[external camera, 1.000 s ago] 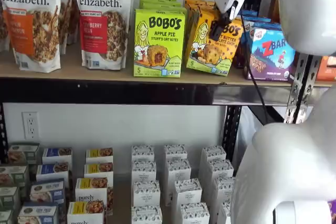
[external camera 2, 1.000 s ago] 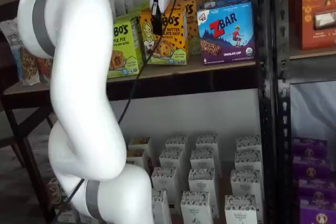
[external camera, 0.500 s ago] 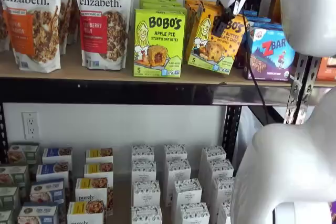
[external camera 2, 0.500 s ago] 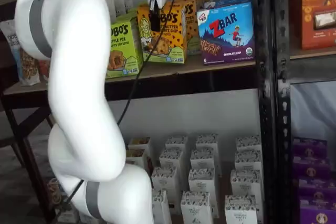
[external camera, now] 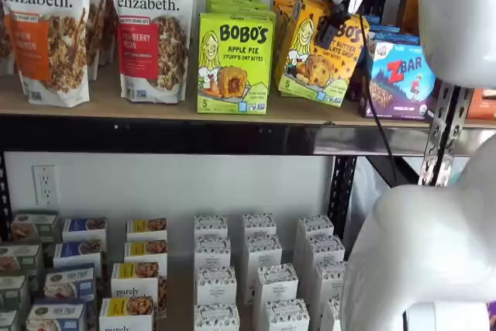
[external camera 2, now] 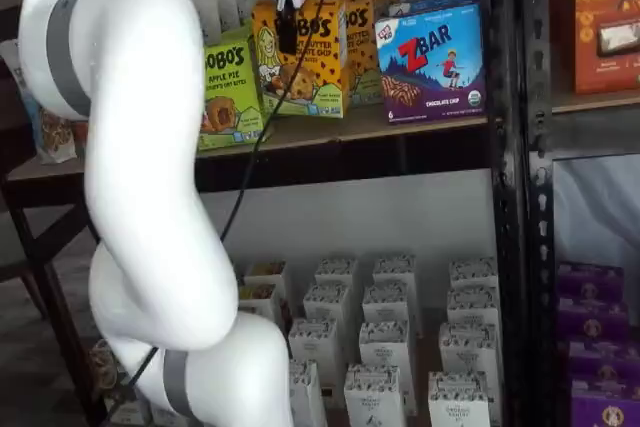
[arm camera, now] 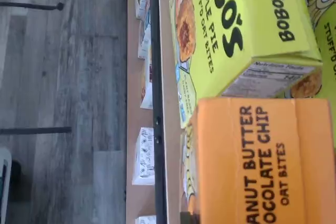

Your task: Pick up the orange box on the top shelf, the fifth box from the left

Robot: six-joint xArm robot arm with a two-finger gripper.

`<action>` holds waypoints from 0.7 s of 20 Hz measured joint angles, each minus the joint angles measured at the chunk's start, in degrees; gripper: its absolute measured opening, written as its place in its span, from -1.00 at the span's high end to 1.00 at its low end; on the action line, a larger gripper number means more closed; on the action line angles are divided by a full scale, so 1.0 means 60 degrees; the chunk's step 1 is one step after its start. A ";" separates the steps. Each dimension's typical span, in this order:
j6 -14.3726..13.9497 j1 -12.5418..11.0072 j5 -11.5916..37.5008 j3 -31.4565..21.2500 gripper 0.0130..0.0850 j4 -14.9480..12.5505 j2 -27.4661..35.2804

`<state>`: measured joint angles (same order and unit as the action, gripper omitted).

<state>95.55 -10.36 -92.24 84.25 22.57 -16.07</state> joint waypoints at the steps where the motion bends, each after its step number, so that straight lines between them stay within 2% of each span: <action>1: -0.0011 -0.0004 -0.0027 -0.0010 0.22 0.0013 -0.0041; 7: -0.0028 -0.0082 -0.0097 -0.0263 0.22 0.0083 -0.0491; 14: 0.0051 -0.0337 -0.0732 -0.0343 0.22 0.0175 -0.0918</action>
<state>95.86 -12.38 -96.63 82.20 23.61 -21.57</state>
